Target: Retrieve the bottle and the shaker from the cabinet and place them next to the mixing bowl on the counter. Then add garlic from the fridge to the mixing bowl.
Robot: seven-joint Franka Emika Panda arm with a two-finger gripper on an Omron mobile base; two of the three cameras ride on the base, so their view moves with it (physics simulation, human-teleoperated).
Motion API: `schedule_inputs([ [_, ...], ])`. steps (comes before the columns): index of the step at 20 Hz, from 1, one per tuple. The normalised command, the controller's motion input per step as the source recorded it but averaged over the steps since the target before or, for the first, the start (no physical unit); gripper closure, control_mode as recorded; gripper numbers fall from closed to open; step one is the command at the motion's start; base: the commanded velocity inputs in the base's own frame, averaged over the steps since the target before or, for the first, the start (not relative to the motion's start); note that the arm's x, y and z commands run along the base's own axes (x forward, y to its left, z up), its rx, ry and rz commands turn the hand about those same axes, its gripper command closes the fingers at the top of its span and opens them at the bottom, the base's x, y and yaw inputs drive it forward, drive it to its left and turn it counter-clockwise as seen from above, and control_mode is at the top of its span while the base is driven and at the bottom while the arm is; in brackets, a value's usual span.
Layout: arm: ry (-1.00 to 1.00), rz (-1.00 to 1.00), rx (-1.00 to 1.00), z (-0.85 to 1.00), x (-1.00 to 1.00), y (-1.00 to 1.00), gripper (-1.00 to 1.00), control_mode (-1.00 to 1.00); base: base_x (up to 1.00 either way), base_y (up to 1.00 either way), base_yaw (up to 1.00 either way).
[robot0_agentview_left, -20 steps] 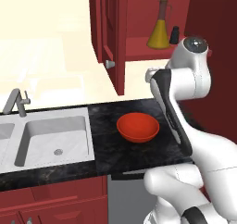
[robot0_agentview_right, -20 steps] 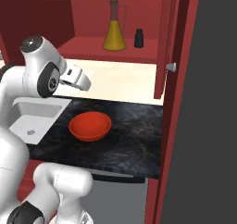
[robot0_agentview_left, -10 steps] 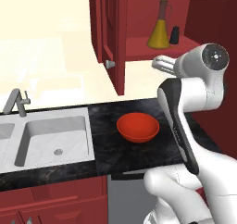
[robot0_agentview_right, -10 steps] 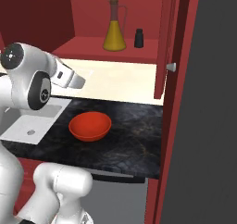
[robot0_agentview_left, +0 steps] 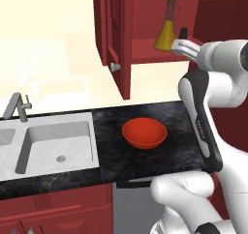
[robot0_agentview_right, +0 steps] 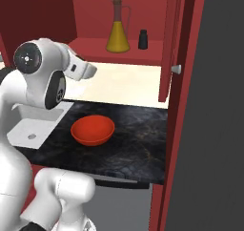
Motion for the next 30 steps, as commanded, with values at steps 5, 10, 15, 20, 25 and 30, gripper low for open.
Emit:
schedule_inputs([
  [5, 0.07, -0.02, -0.08, 0.69, 0.15, -0.02, -1.00, -1.00, 0.00, 0.00, 0.00],
  [10, 0.13, -0.05, -0.45, 0.06, 0.38, 0.02, -1.00, -1.00, 0.00, 0.00, 0.00],
  [15, 0.04, -0.09, -0.46, -0.03, 0.17, 0.00, -1.00, -1.00, 0.00, 0.00, 0.00],
  [20, 0.04, -0.01, -0.02, 0.00, 0.50, -0.17, -1.00, -1.00, 0.00, 0.00, 0.00],
  [25, 0.00, 0.00, 0.29, 0.14, 0.57, -0.35, -1.00, -1.00, 0.00, 0.00, 0.00],
  [30, -0.02, 0.00, 0.24, 0.11, 0.72, -0.03, -1.00, -1.00, 0.00, 0.00, 0.00],
])
